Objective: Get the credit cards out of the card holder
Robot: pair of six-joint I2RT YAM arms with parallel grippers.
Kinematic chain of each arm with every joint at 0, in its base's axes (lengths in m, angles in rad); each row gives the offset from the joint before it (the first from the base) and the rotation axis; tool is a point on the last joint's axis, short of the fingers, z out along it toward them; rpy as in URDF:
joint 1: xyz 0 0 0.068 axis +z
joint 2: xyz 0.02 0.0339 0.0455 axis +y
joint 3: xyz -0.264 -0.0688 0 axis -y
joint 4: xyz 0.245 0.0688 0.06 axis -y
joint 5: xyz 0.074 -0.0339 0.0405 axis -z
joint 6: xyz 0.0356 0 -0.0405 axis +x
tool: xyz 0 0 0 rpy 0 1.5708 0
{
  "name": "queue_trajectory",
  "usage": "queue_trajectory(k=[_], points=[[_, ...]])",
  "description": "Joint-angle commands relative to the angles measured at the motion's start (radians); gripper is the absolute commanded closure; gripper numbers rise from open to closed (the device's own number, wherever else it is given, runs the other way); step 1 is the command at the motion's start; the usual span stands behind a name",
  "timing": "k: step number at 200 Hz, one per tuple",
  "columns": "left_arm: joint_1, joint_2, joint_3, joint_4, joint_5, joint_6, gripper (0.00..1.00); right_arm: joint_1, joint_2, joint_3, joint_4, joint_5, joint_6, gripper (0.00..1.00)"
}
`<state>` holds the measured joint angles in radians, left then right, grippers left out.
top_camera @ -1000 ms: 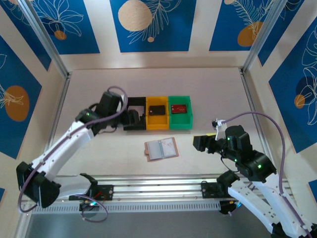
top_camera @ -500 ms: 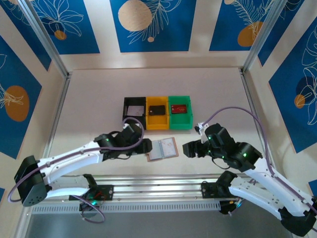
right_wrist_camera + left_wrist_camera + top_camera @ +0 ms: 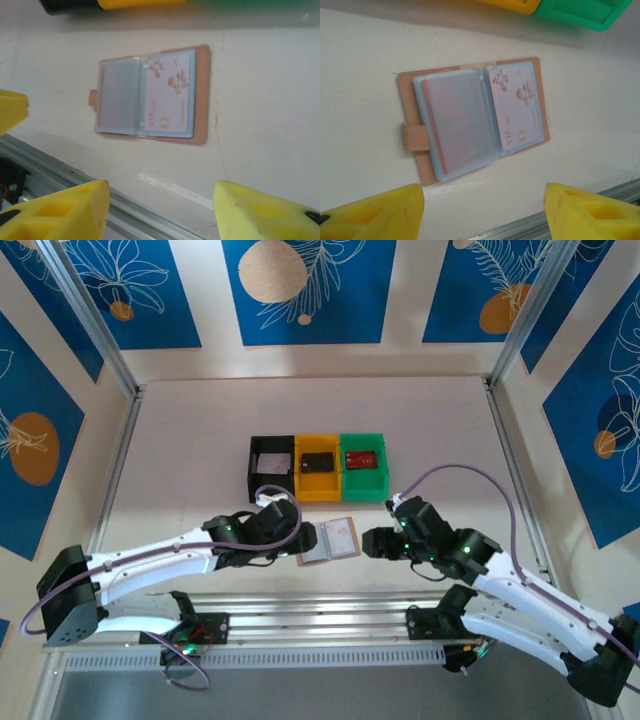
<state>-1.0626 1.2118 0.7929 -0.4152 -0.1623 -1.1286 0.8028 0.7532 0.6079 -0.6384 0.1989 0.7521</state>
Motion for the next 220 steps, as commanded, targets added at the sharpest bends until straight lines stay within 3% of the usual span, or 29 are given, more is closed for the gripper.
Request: queue_trajectory(k=[1,54,74,131,220], points=[[-0.003,0.036,-0.035,0.131,-0.013,-0.043,0.35,-0.021,0.027,-0.011,0.100,-0.031,0.028,0.47],[-0.004,0.207,-0.043,0.322,0.018,-0.090,0.36,-0.126,0.106,-0.055,0.218,-0.129,0.027,0.57],[-0.002,0.262,-0.029,0.372,0.012,-0.108,0.37,-0.145,0.145,-0.071,0.259,-0.149,0.036,0.66],[0.005,0.362,0.017,0.427,-0.009,-0.134,0.42,-0.175,0.290,-0.052,0.349,-0.181,0.017,0.73],[0.021,0.398,-0.008,0.465,-0.048,-0.166,0.46,-0.189,0.497,-0.021,0.461,-0.222,0.024,0.80]])
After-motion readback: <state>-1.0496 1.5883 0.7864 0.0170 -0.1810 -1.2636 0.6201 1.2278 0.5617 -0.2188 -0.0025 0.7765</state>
